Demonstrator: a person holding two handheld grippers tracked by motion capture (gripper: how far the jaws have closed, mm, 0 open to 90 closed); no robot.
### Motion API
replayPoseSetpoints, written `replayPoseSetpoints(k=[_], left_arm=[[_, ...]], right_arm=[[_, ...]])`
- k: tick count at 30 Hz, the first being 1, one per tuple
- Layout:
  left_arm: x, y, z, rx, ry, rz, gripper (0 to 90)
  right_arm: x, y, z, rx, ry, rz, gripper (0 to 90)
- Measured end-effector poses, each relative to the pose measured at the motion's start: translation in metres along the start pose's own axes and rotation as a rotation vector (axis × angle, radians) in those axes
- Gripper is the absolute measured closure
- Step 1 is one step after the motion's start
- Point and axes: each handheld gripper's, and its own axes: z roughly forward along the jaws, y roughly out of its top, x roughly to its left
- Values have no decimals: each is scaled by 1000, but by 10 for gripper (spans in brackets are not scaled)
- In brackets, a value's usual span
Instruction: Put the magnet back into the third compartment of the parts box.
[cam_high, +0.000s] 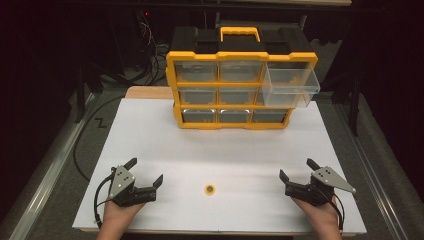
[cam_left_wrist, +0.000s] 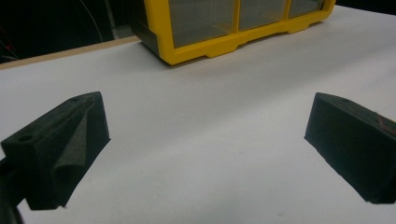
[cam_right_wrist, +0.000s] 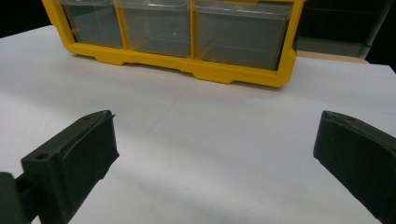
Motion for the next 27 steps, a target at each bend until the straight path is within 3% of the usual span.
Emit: replayPoseSetpoints(k=[10, 27], left_arm=[[1, 0, 3, 16, 25, -11, 1], [-1, 0, 4, 22, 8, -3, 1]], right_arm=[[-5, -3, 2, 9, 0, 7, 9], [-6, -4, 3, 19, -2, 14, 9]])
